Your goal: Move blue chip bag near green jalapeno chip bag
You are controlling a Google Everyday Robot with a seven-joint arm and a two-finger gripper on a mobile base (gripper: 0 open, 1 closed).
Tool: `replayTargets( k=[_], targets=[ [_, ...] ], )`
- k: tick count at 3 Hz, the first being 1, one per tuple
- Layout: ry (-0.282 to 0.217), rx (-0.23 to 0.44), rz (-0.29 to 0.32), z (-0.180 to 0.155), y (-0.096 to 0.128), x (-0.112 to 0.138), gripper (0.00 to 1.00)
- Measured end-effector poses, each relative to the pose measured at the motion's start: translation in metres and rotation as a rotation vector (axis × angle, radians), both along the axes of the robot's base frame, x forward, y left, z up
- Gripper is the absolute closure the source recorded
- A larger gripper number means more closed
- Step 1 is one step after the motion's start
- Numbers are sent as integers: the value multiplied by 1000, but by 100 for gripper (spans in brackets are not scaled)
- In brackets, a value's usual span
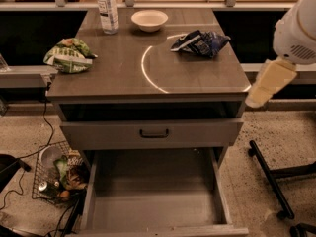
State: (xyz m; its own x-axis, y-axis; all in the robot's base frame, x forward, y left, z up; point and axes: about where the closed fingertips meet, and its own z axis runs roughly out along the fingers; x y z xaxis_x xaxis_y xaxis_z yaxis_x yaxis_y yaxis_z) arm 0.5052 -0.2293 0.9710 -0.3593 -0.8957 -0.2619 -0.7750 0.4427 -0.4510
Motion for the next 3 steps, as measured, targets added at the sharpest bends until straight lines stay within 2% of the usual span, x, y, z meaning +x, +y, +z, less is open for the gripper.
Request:
replayTargets(
  k=[1,2,3],
  targets=[
    [-161,9,-150,-1,-27,68,0],
    [-325,62,-218,13,-48,126,0],
    [-407,92,-193,28,-40,142,0]
  ],
)
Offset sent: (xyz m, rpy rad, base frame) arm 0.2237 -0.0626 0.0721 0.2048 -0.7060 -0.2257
